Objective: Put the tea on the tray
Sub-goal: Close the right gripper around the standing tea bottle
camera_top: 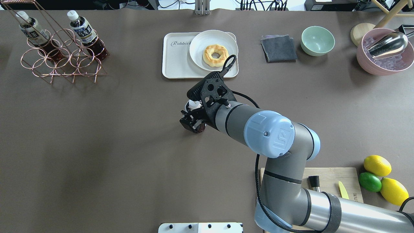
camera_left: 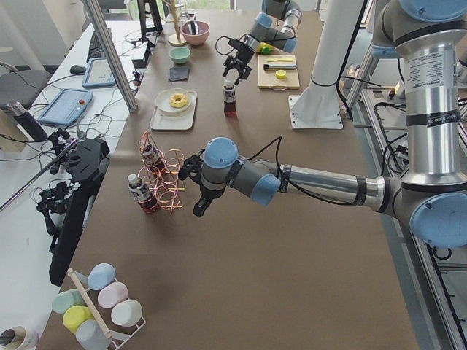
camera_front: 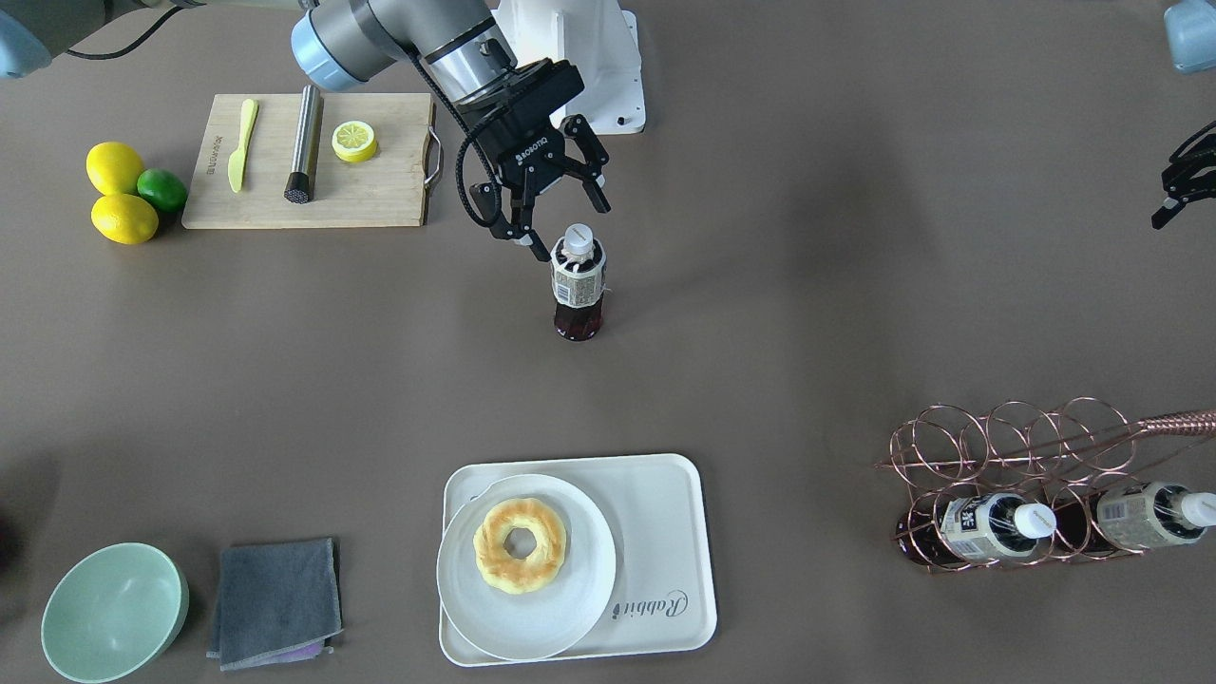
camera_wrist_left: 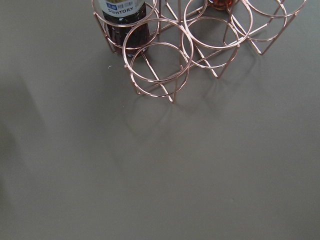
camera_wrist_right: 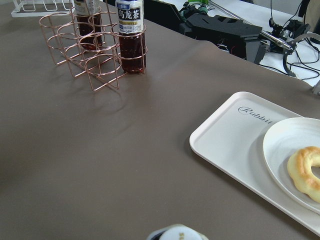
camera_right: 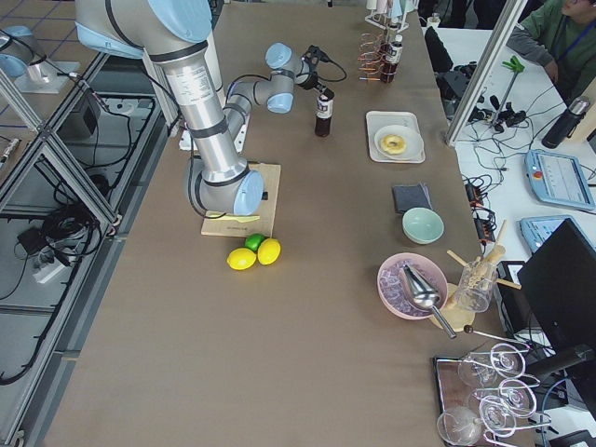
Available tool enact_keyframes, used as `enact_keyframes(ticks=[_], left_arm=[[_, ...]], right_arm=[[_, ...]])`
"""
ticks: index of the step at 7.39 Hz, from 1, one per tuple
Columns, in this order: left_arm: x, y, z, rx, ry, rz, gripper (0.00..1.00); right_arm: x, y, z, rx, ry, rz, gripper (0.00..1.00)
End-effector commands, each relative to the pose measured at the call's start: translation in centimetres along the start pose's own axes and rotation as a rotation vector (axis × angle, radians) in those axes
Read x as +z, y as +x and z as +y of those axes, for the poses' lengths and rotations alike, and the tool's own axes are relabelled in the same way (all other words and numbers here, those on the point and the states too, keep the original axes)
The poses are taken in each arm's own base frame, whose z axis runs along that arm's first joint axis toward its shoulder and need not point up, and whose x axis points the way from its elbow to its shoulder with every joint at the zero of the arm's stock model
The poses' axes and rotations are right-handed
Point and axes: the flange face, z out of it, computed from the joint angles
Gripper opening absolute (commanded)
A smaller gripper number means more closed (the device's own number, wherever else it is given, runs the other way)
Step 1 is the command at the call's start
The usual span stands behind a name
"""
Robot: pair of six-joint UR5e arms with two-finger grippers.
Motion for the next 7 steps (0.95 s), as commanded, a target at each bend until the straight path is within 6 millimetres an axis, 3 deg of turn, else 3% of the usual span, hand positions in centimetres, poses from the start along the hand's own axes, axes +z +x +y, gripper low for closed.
enact_keyframes(ticks=[1, 2, 4, 5, 6, 7], left_arm=[[0.0, 0.0, -0.1, 0.001, 0.000, 0.000, 0.98], [0.0, 0.0, -0.1, 0.002, 0.001, -0.001, 0.98], [-0.1, 0.0, -0.1, 0.001, 0.003, 0.000, 0.98], [-0.2, 0.1, -0.2, 0.004, 0.004, 0.000, 0.98], [-0.2, 0.1, -0.2, 0.003, 0.005, 0.000, 0.98], [-0.3, 0.2, -0.3, 0.004, 0.006, 0.000, 0.98]], right_arm=[[0.5, 0.0, -0.2, 0.003, 0.007, 0.007, 0.80], [0.5, 0.0, -0.2, 0.003, 0.007, 0.007, 0.61], [0.7, 0.0, -0.1, 0.002, 0.003, 0.010, 0.34], [0.7, 0.1, -0.2, 0.004, 0.006, 0.012, 0.00], [0.6, 0.3, -0.4, 0.006, 0.011, 0.014, 0.00], [0.1, 0.7, -2.3, 0.018, 0.040, 0.016, 0.00]])
